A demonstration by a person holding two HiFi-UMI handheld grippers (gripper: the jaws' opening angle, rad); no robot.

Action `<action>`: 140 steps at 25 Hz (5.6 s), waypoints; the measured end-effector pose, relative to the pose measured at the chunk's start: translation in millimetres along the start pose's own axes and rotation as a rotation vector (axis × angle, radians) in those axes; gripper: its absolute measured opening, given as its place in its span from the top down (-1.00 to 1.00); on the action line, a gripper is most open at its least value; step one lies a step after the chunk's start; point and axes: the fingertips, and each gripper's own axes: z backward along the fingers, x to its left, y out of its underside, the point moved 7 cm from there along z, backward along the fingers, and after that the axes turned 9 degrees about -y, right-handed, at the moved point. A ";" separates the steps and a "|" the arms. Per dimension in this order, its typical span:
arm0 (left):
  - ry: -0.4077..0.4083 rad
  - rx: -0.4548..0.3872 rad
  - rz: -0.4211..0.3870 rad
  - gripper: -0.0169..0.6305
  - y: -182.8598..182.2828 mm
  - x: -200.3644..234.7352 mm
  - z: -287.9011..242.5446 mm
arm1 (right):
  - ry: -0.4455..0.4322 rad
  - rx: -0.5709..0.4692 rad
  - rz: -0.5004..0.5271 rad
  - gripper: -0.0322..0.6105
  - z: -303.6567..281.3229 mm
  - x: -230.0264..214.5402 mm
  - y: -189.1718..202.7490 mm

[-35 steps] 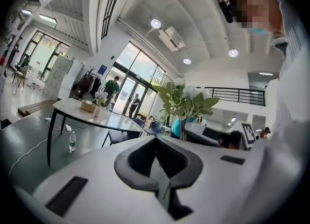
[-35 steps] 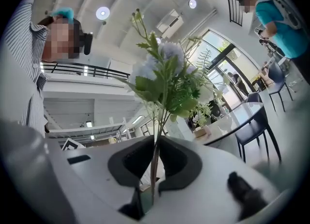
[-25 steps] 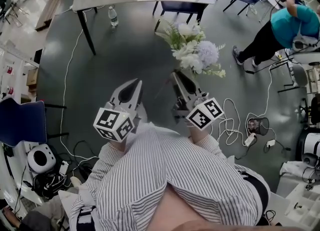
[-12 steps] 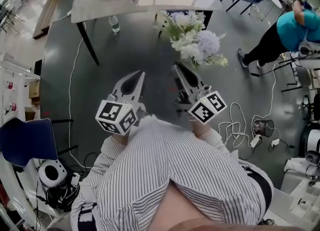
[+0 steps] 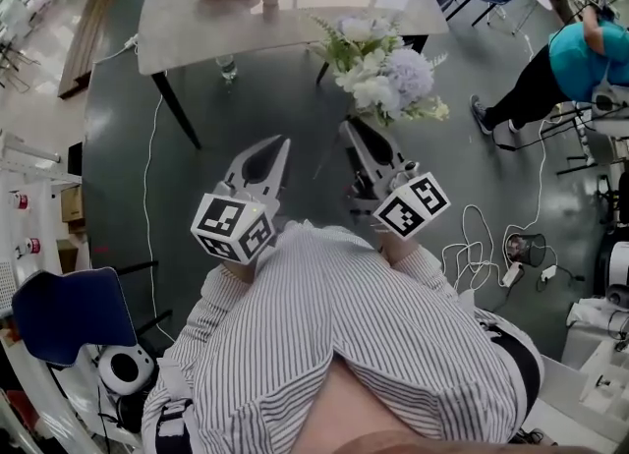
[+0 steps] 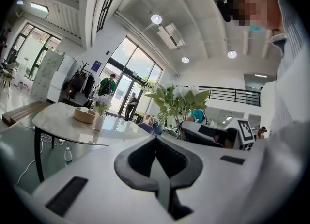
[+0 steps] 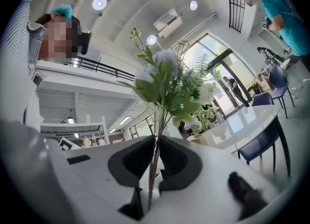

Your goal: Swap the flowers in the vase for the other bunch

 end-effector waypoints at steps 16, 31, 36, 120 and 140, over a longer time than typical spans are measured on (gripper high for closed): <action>0.017 0.040 0.018 0.91 -10.0 47.5 -61.2 | 0.034 -0.012 0.000 0.79 -51.3 -55.9 -0.9; -0.051 -0.018 0.017 0.91 -57.4 97.6 -159.2 | -0.043 -0.004 0.012 0.79 -133.9 -144.0 -38.7; -0.051 -0.028 -0.001 0.91 -71.8 109.5 -207.2 | -0.063 -0.014 0.019 0.79 -158.8 -184.0 -52.6; 0.096 0.264 0.014 0.91 -158.3 331.5 -432.9 | 0.139 -0.125 -0.029 0.80 -393.8 -377.9 -80.9; -0.055 0.276 0.001 0.91 -136.4 328.8 -433.6 | 0.096 -0.073 -0.080 0.80 -390.9 -405.2 -81.0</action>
